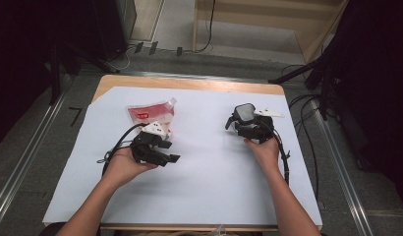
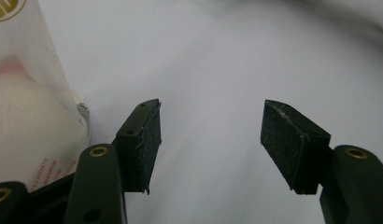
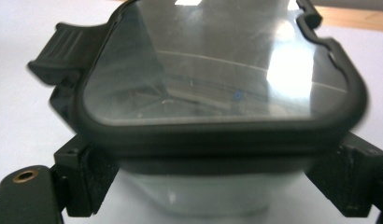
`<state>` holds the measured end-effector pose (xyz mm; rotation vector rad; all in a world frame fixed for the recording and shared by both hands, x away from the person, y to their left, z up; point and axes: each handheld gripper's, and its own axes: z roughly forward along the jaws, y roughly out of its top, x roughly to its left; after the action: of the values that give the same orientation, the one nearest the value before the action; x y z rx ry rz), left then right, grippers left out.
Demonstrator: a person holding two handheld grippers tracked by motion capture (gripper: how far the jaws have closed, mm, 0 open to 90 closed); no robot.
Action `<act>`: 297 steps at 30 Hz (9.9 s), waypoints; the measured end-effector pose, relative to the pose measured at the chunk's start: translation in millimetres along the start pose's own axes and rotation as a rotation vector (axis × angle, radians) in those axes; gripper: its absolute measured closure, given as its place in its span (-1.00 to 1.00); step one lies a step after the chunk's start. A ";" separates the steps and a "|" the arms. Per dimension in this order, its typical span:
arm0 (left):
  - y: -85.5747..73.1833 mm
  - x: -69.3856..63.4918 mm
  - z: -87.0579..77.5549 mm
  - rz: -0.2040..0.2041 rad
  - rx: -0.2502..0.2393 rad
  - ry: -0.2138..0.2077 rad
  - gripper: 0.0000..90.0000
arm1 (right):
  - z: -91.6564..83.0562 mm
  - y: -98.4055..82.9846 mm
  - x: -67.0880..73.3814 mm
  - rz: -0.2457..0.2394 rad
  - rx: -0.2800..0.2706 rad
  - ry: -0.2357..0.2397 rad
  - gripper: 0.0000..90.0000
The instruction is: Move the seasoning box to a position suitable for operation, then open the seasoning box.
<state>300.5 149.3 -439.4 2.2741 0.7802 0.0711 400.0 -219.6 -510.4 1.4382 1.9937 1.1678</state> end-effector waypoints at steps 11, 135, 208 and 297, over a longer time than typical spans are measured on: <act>-1.2 3.3 -1.2 0.001 -0.013 -0.007 -0.12 | 15.7 -2.6 5.1 0.005 -0.091 -0.049 -0.72; -7.3 4.8 -4.8 -0.004 -0.036 -0.108 0.76 | -88.0 -36.7 115.7 -0.290 0.169 0.406 0.05; 21.1 -57.3 40.3 0.078 0.012 -0.205 0.90 | -95.1 -24.8 96.6 -0.160 0.138 0.361 1.00; 14.0 -22.3 32.3 0.065 -0.023 -0.155 -0.24 | -109.9 -34.3 72.9 -0.121 0.229 0.290 1.00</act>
<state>298.1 109.1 -450.4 2.2525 0.6217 -0.0646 272.5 -199.2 -467.0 1.2880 2.4459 1.1812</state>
